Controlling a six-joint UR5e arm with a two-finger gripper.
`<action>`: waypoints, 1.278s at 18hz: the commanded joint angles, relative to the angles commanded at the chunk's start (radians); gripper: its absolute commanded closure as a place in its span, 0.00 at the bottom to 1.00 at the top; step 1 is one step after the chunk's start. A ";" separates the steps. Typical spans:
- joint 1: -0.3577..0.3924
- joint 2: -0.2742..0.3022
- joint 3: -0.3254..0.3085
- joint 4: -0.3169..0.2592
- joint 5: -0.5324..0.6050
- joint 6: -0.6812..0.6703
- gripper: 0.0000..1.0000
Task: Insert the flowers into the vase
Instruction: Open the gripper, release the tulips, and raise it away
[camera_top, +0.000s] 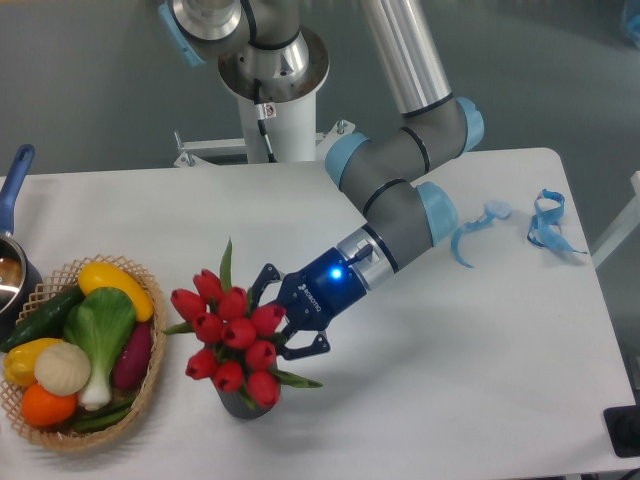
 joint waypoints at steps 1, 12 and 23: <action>0.002 0.005 0.000 0.002 0.002 0.002 0.03; 0.075 0.185 -0.050 0.011 0.240 0.023 0.00; 0.207 0.393 0.080 -0.006 0.808 0.023 0.00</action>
